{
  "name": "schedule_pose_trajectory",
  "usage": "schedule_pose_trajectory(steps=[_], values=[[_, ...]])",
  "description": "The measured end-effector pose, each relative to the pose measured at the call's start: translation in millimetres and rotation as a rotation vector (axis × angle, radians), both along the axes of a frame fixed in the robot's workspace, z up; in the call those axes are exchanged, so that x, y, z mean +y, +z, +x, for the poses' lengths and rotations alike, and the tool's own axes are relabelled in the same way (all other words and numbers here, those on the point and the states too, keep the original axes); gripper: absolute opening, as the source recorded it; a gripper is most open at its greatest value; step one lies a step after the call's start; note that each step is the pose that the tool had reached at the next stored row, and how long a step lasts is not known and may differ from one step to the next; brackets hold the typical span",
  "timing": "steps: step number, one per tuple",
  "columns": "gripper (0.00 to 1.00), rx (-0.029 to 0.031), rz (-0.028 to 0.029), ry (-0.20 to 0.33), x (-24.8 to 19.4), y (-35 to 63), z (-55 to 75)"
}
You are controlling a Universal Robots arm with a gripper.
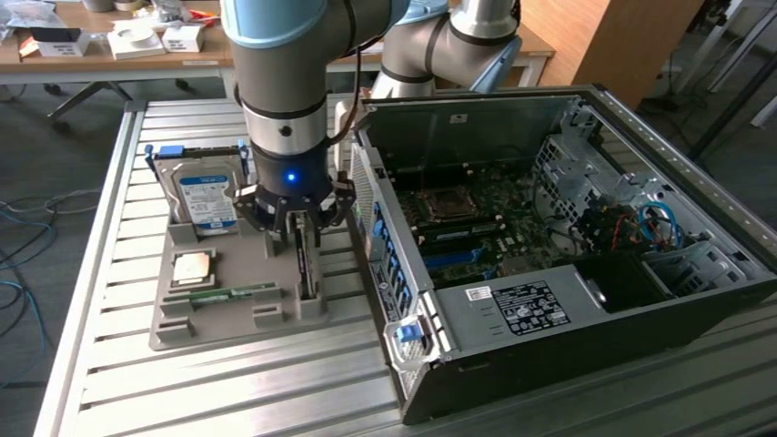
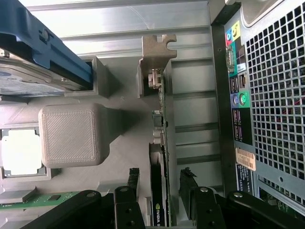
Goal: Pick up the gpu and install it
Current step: 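Pick up the gpu and move the gpu toward the slot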
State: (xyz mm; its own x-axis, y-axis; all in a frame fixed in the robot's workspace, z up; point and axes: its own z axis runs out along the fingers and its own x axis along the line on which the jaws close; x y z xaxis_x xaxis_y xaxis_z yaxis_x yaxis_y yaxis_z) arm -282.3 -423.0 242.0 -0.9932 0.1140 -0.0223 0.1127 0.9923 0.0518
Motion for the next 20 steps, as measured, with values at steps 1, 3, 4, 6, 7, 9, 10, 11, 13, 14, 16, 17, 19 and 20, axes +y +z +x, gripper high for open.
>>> schedule_pose_trajectory(steps=[1,3,4,6,7,9,10,11,13,14,16,17,19,20], values=[[0.47,-0.0002,0.0002,0.000,0.0,-0.1,0.0],[0.47,-0.0004,0.0003,0.000,0.0,-0.3,-0.2],[0.47,-0.0005,0.0004,0.000,0.0,-0.4,-0.6],[0.47,-0.0002,0.0002,0.000,0.0,-0.4,-1.1],[0.47,-0.0002,0.0002,0.000,0.0,-0.7,-1.2],[0.47,-0.0001,0.0002,0.000,0.0,-2.4,-1.3],[0.47,-0.0001,0.0001,0.000,0.0,-3.3,-1.3],[0.47,-0.0002,0.0002,0.000,0.0,-4.3,-1.3],[0.47,-0.0002,0.0002,0.000,0.0,-5.7,-1.3],[0.47,0.0001,0.0001,0.000,0.0,-5.8,-1.3],[0.47,-0.0002,0.0002,0.000,0.0,-6.0,-1.3],[0.47,-0.0001,0.0001,0.000,0.0,-6.5,-1.3],[0.47,-0.0002,0.0002,0.000,0.0,-6.7,-1.3],[0.47,-0.0003,0.0002,0.000,0.0,-6.9,-1.2]])
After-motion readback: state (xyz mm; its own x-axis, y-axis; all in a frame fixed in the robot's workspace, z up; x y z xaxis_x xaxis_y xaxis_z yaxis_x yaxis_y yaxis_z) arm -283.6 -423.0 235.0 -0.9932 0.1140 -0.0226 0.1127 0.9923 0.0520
